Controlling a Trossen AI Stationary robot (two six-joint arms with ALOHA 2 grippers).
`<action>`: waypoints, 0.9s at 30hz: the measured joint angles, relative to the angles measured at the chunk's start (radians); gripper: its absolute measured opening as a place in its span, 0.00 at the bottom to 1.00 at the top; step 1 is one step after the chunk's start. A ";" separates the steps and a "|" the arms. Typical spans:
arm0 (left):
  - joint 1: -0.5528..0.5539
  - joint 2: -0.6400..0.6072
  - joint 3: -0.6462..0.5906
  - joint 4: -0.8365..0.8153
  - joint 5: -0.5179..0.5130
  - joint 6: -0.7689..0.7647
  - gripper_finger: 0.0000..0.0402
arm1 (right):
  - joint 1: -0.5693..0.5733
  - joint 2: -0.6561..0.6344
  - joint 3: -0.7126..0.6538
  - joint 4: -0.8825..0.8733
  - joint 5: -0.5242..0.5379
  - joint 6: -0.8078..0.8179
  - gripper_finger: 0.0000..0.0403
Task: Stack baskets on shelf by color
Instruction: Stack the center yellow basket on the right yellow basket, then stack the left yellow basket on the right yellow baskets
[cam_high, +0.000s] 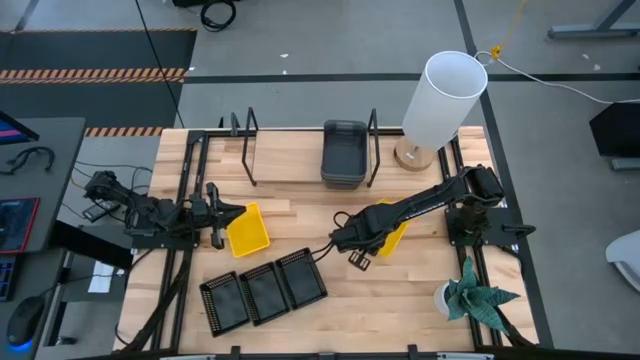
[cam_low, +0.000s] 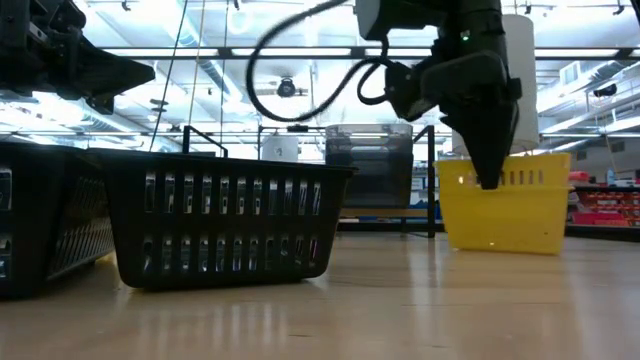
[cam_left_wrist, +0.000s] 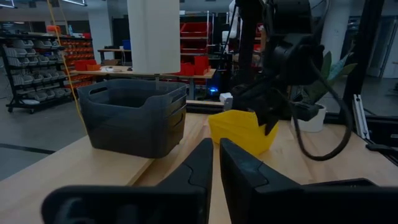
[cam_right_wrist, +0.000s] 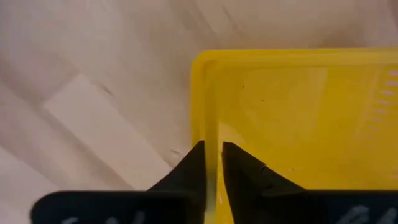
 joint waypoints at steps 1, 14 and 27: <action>0.000 0.000 0.000 0.000 0.000 0.000 0.08 | 0.000 0.000 0.000 0.020 -0.006 -0.012 0.16; 0.000 0.000 0.000 0.000 0.000 0.000 0.10 | 0.043 0.000 0.000 0.321 -0.004 -0.405 0.29; 0.000 0.000 0.000 0.000 0.000 0.000 0.08 | 0.047 0.001 0.212 0.176 0.061 -0.402 0.31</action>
